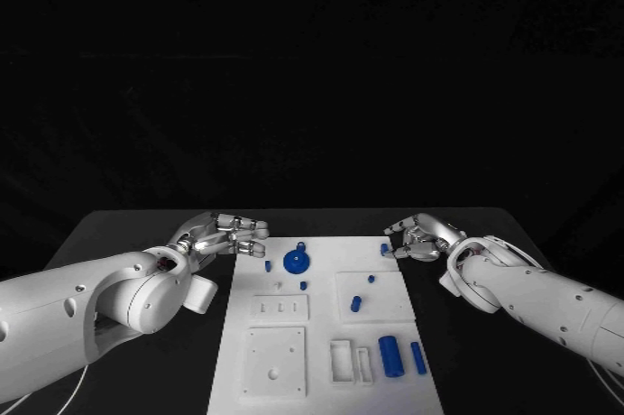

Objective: Assemble the parts on the task board

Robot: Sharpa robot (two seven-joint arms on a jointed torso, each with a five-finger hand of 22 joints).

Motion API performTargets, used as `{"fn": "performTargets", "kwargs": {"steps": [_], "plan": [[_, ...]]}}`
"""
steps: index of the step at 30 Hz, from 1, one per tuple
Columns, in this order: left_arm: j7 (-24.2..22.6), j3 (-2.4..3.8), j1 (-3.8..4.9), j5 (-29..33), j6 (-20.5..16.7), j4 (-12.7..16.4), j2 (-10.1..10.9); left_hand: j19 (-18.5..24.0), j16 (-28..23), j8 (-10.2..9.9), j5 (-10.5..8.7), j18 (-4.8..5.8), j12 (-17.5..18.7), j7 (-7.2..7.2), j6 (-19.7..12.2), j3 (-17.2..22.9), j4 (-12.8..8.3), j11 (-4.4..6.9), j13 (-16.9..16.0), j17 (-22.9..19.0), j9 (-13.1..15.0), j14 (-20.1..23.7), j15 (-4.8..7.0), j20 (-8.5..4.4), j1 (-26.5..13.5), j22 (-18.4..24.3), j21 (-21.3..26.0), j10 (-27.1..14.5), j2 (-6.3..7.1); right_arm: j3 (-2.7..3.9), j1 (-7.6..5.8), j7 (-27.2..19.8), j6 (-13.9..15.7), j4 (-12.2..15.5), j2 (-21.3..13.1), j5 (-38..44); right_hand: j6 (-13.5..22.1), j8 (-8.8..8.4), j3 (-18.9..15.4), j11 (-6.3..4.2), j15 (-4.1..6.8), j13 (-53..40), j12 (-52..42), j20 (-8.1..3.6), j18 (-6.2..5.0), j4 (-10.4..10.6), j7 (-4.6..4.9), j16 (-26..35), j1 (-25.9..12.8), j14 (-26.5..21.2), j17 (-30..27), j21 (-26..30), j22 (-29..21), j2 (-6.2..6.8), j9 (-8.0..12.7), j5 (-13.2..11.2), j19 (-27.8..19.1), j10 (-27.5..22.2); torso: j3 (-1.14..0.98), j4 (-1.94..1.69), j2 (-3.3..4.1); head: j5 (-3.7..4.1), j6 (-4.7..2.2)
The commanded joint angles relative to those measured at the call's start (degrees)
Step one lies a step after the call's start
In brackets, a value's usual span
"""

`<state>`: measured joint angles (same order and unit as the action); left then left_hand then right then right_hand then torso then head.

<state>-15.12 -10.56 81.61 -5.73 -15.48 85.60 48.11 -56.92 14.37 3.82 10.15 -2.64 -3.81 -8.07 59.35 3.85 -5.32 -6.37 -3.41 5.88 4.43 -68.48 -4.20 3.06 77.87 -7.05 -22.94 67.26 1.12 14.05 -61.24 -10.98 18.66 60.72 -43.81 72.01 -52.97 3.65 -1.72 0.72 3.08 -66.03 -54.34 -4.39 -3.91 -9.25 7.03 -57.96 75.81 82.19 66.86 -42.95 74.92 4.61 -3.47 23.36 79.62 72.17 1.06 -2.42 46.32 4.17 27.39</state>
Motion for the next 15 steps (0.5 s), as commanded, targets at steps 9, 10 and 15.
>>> {"fn": "performTargets", "kwargs": {"steps": [9, 10, 15], "plan": [[-0.83, 0.03, -0.05, -0.13, 1.14, -0.15, -0.12, 0.14, -0.08, -0.10, -0.26, -0.58, 0.37, 0.10, -0.36, 0.20, -0.34, 0.09, -0.03, -0.04, -0.06, -0.13, -0.04, 0.08, -0.34, 0.08, -0.30, -0.55, 0.29, 0.03, 0.30, -1.74, -3.15, -1.44, 0.88, -0.92, -0.92, -0.26, 0.14, -0.08, 0.09, 0.12, -0.35, 0.22, -0.33, 0.12, -0.05, -0.10, 0.82, -0.34, 0.21, 0.06, 4.99, -0.38, 0.05, 0.10, -0.12, -0.49, -0.10, 0.04, 0.08, 0.04, 0.17], [-0.82, 0.03, -0.05, -0.13, 1.15, -0.15, -0.13, 0.14, -0.08, -0.10, -0.26, -0.58, 0.37, 0.10, -0.36, 0.20, -0.34, 0.09, -0.03, -0.04, -0.06, -0.13, -0.04, 0.08, -0.34, 0.08, -0.30, -0.55, 0.29, 0.03, 0.32, -1.73, -3.20, -1.55, 0.96, -0.91, -1.99, -0.22, 0.20, -0.12, 0.12, 0.10, -0.42, 0.19, -0.33, 0.00, -0.11, -0.16, 0.77, -0.32, 0.25, -0.02, 5.00, -0.56, 0.00, -0.01, -0.10, -0.48, -0.08, 0.02, 0.06, 0.06, 0.20], [-0.78, 0.03, -0.05, -0.17, 1.14, -0.19, -0.15, 0.14, -0.08, -0.10, -0.26, -0.58, 0.37, 0.10, -0.36, 0.20, -0.34, 0.09, -0.03, -0.04, -0.06, -0.13, -0.04, 0.08, -0.34, 0.08, -0.30, -0.55, 0.29, 0.03, 0.40, -1.79, -3.40, -1.97, 1.32, -0.87, -5.45, -0.13, 2.00, -0.33, 0.28, 0.01, -0.96, 0.01, -0.24, -1.73, -0.34, -0.52, -0.54, -0.10, 0.47, -0.69, 5.10, -2.23, -0.11, -0.81, 0.00, -0.35, -0.07, -0.04, 0.00, 0.06, 0.24]]}}
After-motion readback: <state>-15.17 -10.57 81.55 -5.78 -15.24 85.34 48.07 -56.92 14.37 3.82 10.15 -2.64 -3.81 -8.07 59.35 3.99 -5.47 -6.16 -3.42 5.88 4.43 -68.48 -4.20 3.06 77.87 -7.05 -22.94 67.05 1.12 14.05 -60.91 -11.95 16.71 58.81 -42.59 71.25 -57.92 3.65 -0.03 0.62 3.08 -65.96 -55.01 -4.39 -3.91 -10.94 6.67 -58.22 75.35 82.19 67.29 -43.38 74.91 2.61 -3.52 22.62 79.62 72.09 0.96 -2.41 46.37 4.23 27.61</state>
